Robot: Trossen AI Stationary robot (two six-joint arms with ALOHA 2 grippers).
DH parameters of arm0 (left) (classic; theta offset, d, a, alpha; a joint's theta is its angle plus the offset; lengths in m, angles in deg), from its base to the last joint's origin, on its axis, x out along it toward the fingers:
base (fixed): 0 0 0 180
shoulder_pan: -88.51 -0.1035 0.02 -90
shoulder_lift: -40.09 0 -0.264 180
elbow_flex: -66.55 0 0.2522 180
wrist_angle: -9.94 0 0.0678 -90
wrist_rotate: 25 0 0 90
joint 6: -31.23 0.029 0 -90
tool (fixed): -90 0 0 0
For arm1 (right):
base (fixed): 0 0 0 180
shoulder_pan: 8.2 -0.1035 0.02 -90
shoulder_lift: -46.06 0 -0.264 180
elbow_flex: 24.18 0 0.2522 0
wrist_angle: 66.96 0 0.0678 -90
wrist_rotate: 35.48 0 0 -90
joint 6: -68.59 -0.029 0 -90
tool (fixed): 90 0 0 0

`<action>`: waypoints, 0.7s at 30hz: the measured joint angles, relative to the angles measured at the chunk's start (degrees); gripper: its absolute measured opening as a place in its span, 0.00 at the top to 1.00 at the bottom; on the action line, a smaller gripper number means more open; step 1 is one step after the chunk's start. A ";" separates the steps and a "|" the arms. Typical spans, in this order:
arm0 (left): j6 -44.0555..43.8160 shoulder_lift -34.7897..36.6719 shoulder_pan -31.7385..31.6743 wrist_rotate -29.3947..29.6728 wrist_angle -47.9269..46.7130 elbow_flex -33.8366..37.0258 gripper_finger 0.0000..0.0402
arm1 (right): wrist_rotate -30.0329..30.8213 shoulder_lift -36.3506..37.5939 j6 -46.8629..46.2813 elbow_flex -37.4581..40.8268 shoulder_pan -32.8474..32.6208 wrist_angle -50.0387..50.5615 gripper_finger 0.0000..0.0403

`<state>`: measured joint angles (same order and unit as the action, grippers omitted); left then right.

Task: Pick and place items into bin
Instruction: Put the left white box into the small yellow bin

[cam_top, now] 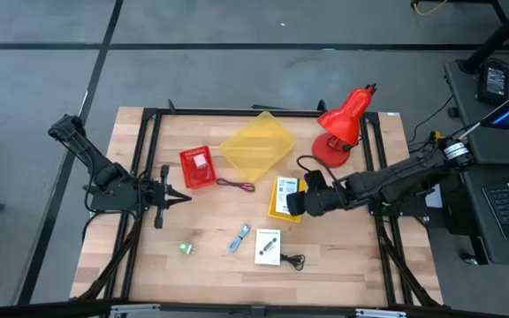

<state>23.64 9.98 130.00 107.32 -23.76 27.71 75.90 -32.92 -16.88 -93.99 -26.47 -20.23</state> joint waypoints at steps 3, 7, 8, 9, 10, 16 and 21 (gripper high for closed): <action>0.09 0.00 0.00 0.00 0.00 0.00 1.00 | -2.62 0.00 -0.24 0.00 1.34 0.06 0.98; 0.33 0.00 0.00 -0.02 0.00 0.00 1.00 | -3.57 0.00 -3.02 0.00 1.89 1.81 0.98; 0.31 0.00 0.00 -0.02 0.00 0.00 1.00 | -3.99 0.00 -3.85 0.00 1.99 2.36 0.98; 0.32 0.00 0.02 -0.01 0.00 0.00 1.00 | -4.49 0.00 -4.52 0.00 2.04 2.66 0.98; 0.35 0.00 0.02 -0.02 0.00 0.00 1.00 | -4.64 0.00 -5.02 0.02 2.04 2.69 0.98; 0.44 -0.01 0.02 -0.02 0.00 0.00 1.00 | -5.07 -0.88 -7.62 0.04 2.04 2.13 0.98; 0.76 -0.02 0.00 -0.10 -0.02 0.00 1.00 | -6.77 -2.96 -8.76 0.04 2.04 0.67 0.98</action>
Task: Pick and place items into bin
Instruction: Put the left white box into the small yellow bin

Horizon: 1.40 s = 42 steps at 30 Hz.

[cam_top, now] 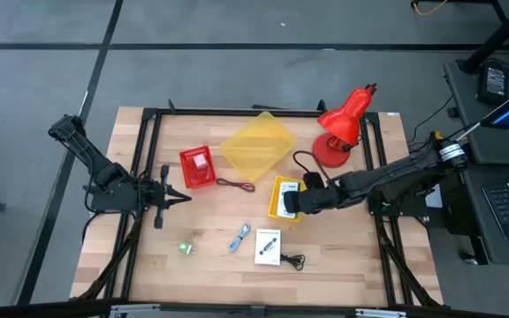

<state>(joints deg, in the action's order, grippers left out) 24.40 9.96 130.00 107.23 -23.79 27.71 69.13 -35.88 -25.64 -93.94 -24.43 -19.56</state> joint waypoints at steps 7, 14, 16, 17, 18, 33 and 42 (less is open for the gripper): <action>0.13 0.00 0.02 -0.26 0.00 0.00 1.00 | -1.37 -1.28 -1.03 0.02 0.22 -1.26 0.98; 0.14 0.00 0.00 -0.30 0.00 0.00 1.00 | -4.18 -1.28 -2.97 0.02 0.44 -1.26 0.98; 0.16 0.00 0.00 -0.30 0.00 0.00 1.00 | -4.23 -1.28 -2.97 0.02 0.69 -1.23 0.98; 0.16 0.00 0.02 -0.30 0.00 0.00 1.00 | -4.23 -1.28 -2.95 0.02 0.90 -1.23 0.98; 0.16 0.00 0.00 -0.30 0.00 0.00 1.00 | -4.24 -1.28 -2.94 0.02 1.18 -1.23 0.98; 0.16 0.02 0.02 -0.25 -0.02 -0.02 1.00 | -10.36 -3.38 4.66 0.07 6.32 -2.70 0.98; 0.16 -0.02 0.00 -0.21 -0.04 -0.02 1.00 | -11.40 -3.47 4.95 0.07 6.34 -2.48 0.98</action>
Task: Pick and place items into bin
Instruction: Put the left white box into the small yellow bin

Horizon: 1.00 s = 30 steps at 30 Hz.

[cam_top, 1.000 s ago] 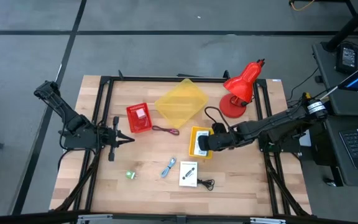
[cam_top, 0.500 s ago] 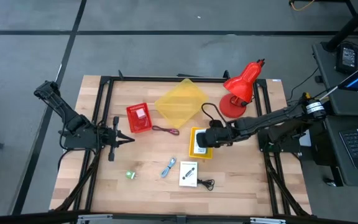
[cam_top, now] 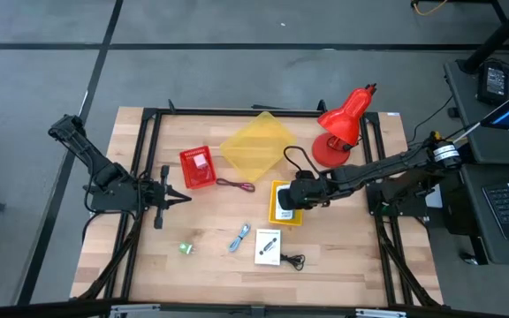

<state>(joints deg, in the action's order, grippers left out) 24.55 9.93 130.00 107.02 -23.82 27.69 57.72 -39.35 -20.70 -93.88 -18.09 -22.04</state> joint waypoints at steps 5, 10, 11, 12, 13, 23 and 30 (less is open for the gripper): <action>0.00 0.00 0.00 0.02 -0.01 0.00 1.00 | -0.08 0.00 2.37 0.00 0.02 -0.15 0.94; 0.00 0.00 0.00 0.04 -0.01 0.00 1.00 | -0.09 0.00 2.92 0.00 0.02 -0.93 0.91; 0.00 0.00 0.00 0.04 -0.01 0.00 1.00 | -0.09 0.00 2.94 0.00 0.02 -0.90 0.91; 0.00 0.00 0.00 0.04 0.01 0.00 1.00 | -0.09 0.00 2.97 0.00 0.02 -0.92 0.91; 0.00 0.00 0.00 0.04 -0.01 0.00 1.00 | -0.09 0.00 2.99 0.00 0.02 -0.92 0.91; 0.00 0.00 0.01 0.07 -0.01 0.00 1.00 | -0.46 0.00 5.65 0.00 0.02 -2.16 0.90; 0.00 0.00 0.00 0.09 0.01 0.00 1.00 | -0.46 0.00 5.79 0.00 0.02 -2.21 0.90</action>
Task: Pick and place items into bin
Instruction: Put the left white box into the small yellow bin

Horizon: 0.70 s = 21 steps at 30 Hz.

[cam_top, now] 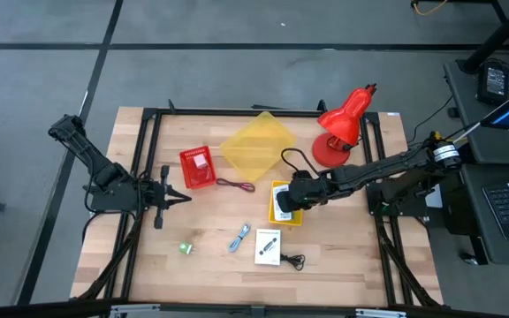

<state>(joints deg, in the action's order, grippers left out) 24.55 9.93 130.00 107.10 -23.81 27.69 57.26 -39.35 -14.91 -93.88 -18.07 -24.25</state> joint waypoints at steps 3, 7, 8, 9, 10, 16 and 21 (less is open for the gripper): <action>-0.01 0.00 0.02 0.00 0.00 0.00 1.00 | 0.00 0.00 0.00 0.00 0.00 0.02 0.90; -0.02 0.00 0.00 0.00 0.00 0.00 1.00 | 0.00 0.00 0.00 0.00 0.00 0.02 0.90; 0.00 0.00 0.00 0.00 0.00 0.00 1.00 | -0.02 0.00 0.00 0.00 0.00 0.02 0.90; 0.00 0.00 0.00 0.00 0.00 0.00 1.00 | -0.02 0.00 0.02 0.00 0.00 0.02 0.90; 0.00 0.00 0.00 0.00 0.00 0.00 1.00 | -0.02 0.00 0.02 0.00 0.00 0.02 0.90; -0.02 0.00 0.02 0.00 0.00 0.00 1.00 | -0.04 0.00 1.76 0.00 0.00 0.04 0.90; -0.02 0.00 0.00 0.01 0.00 0.00 1.00 | -0.04 0.00 2.80 0.00 0.00 0.04 0.90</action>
<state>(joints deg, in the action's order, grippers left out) 24.53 9.93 130.00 107.11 -23.81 27.69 57.22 -39.35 -12.12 -93.88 -18.07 -24.20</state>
